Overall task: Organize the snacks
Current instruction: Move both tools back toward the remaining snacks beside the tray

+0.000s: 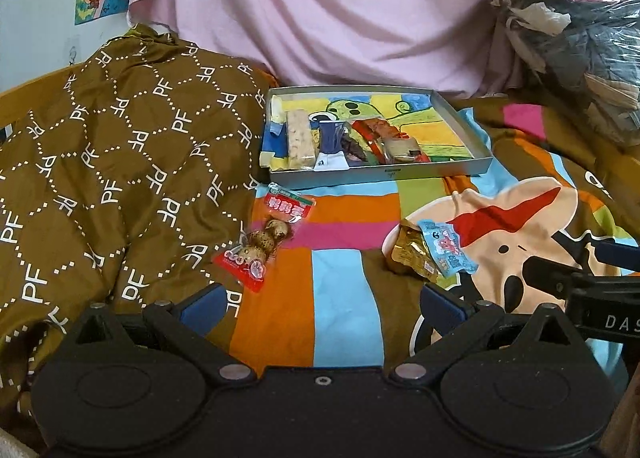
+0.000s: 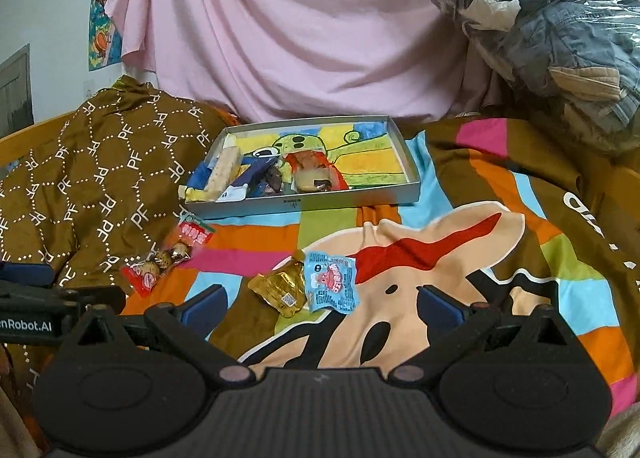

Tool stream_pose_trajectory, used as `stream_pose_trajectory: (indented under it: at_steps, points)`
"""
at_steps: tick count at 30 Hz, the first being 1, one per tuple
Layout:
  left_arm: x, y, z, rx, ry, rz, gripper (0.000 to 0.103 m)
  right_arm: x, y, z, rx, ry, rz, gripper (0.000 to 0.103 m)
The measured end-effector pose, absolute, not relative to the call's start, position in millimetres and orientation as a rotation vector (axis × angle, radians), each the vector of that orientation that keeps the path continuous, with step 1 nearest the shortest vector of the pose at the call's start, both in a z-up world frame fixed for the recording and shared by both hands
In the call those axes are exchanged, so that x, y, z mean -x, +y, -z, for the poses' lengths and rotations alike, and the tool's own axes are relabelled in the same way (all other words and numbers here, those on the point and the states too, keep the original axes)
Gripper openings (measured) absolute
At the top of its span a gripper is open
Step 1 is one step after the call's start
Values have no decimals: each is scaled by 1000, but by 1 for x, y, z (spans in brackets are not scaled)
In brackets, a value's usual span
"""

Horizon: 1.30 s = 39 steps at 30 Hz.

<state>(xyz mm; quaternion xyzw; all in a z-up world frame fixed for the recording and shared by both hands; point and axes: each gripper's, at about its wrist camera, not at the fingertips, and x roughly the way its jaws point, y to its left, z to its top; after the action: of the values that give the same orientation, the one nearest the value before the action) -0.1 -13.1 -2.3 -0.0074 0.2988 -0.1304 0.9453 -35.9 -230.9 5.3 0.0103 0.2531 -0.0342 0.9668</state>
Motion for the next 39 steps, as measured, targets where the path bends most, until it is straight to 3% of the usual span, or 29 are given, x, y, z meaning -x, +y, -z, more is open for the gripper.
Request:
stream_pose_trajectory:
  at_steps: [39]
  points:
    - [-29,-14,16,23,738,144,102,-2,-238,10,-124,672,9,103]
